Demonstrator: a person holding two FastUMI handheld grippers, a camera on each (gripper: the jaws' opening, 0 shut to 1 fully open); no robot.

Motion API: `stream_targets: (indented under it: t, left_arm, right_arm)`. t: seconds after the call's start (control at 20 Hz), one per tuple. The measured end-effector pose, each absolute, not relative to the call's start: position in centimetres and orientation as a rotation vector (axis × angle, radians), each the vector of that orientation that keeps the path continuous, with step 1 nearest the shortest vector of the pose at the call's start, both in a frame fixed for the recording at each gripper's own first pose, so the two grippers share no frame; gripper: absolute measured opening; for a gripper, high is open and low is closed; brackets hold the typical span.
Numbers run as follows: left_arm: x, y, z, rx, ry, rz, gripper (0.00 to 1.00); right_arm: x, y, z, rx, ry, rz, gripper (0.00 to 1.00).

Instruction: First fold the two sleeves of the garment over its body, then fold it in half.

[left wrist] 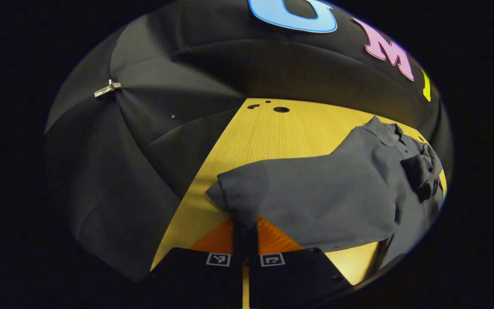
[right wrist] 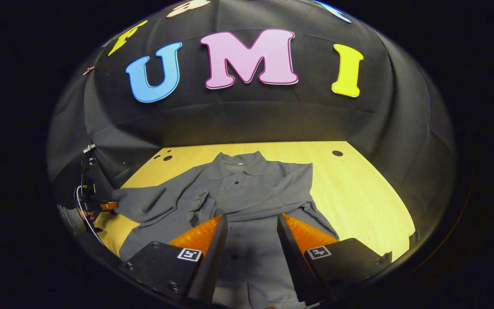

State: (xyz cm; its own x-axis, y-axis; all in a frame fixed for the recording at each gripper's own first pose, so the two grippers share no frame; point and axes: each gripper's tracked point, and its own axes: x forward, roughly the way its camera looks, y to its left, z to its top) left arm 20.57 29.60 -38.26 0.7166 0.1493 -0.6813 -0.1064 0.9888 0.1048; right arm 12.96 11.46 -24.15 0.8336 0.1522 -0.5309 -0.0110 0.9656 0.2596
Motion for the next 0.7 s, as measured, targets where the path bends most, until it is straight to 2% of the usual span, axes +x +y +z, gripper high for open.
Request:
stream_targets:
  t: [0.05, 0.15, 0.2, 0.25, 0.65, 0.7]
  left_arm:
    - [20.9, 29.1, -37.0, 0.069, 0.723, 0.132, 0.14]
    - [21.0, 28.5, -34.7, 0.101, 0.67, 0.127, 0.11]
    - [21.1, 28.0, -33.4, 0.105, 0.65, 0.128, 0.11]
    - [21.3, 27.5, -32.0, 0.1, 0.628, 0.13, 0.11]
    - [21.8, 20.3, -20.0, 0.014, 0.444, 0.131, 0.11]
    - [21.9, 18.9, -18.8, 0.01, 0.428, 0.121, 0.07]
  right_arm:
    - [13.1, 11.0, -24.1, 0.256, 0.574, 0.082, 0.74]
    - [12.9, 10.5, -24.1, 0.265, 0.57, 0.085, 0.73]
    - [13.0, 9.9, -24.2, 0.263, 0.568, 0.082, 0.84]
    - [12.9, 9.3, -24.3, 0.26, 0.567, 0.08, 0.87]
    - [12.8, 4.3, -24.0, 0.272, 0.543, 0.051, 0.89]
    - [12.7, 3.8, -24.0, 0.274, 0.544, 0.053, 0.89]
